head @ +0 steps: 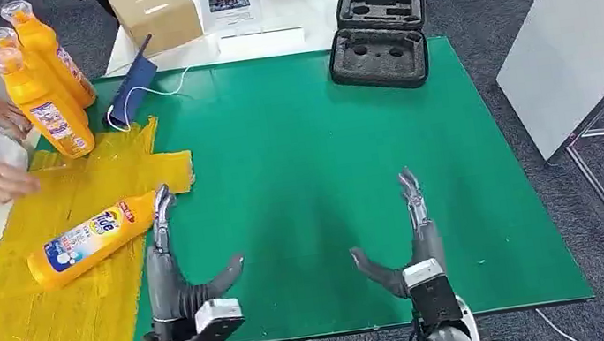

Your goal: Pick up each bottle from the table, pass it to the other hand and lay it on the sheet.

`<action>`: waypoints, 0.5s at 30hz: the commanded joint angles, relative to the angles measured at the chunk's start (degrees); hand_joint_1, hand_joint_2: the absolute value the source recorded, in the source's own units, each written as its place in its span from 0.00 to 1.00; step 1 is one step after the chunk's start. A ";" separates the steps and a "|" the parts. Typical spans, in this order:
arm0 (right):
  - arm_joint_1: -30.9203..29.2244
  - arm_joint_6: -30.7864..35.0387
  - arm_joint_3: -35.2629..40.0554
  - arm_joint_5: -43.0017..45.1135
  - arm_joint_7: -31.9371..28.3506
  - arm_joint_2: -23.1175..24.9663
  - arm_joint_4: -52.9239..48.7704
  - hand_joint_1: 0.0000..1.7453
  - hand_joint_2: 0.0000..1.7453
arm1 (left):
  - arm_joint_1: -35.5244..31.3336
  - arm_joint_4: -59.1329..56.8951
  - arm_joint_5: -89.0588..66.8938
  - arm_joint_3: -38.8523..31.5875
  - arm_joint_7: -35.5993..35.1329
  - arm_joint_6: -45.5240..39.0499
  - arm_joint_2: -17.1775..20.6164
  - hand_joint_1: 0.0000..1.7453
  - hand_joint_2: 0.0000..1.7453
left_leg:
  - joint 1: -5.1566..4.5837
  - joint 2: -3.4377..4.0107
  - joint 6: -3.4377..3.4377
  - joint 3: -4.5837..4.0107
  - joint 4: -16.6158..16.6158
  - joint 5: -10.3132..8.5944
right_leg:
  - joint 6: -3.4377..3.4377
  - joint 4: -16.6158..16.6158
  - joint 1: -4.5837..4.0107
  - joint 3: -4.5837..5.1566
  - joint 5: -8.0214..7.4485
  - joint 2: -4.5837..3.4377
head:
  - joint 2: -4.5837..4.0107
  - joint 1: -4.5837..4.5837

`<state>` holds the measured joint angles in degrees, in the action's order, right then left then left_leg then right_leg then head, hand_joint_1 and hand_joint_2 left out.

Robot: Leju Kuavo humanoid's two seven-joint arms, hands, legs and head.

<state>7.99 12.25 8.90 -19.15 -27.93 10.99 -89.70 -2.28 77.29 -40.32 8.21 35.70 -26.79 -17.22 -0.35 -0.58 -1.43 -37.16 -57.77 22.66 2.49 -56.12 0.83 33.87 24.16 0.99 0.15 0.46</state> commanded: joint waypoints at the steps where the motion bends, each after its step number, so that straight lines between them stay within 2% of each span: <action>1: 4.74 -7.55 -6.89 1.71 -0.43 2.50 -7.86 0.00 1.00 | -1.96 -0.57 20.99 4.64 -6.59 23.17 5.29 0.00 1.00 | 0.01 -0.04 0.12 0.33 0.03 0.15 | -0.10 0.03 -0.01 -0.38 0.18 0.01 | 0.00 0.00; 4: 4.47 -8.31 -7.17 0.53 0.12 3.26 -8.44 0.00 1.00 | -2.20 1.64 21.43 2.82 -7.75 24.25 5.23 0.00 1.00 | 0.03 0.15 0.13 0.28 -0.01 0.19 | -0.12 -0.01 -0.04 -0.31 0.13 -0.15 | 0.00 0.00; 5: 4.79 -8.79 -6.87 -0.44 0.00 3.39 -8.65 0.00 1.00 | -2.76 0.82 23.21 1.64 -11.71 26.38 5.07 0.00 1.00 | 0.04 0.13 0.14 0.25 -0.02 0.17 | -0.12 -0.02 -0.05 -0.29 0.12 -0.14 | 0.00 0.00; 7: 5.51 -8.92 -6.97 -1.02 -0.30 3.91 -9.09 0.00 1.00 | -3.91 -1.77 24.34 0.29 -13.01 28.27 5.02 0.00 1.00 | 0.04 0.08 0.09 0.09 0.02 0.06 | -0.08 0.02 -0.05 -0.12 0.04 -0.02 | 0.00 0.00; 8: 5.79 -9.02 -7.08 -1.15 -0.48 4.05 -9.28 0.00 1.00 | -4.39 -3.14 24.45 -0.17 -13.08 28.45 4.99 0.00 1.00 | 0.08 0.02 0.15 0.33 0.03 0.14 | -0.15 0.04 -0.09 -0.39 0.14 0.01 | 0.00 0.00; 15: 5.57 -10.28 -8.66 -0.87 -1.10 4.20 -9.45 0.00 1.00 | -7.12 -5.74 25.58 -1.76 -13.25 30.44 4.97 0.00 1.00 | 0.05 0.02 0.10 0.31 0.05 0.08 | -0.09 0.06 -0.05 -0.34 0.10 0.01 | 0.00 0.00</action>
<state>13.53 2.86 3.74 -20.31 -28.79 14.16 -98.51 -4.45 77.13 -15.39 9.40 23.28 2.51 -13.94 -0.32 -0.53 -1.42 -37.14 -57.77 22.65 2.48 -56.14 0.80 33.86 24.15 0.99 0.15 0.46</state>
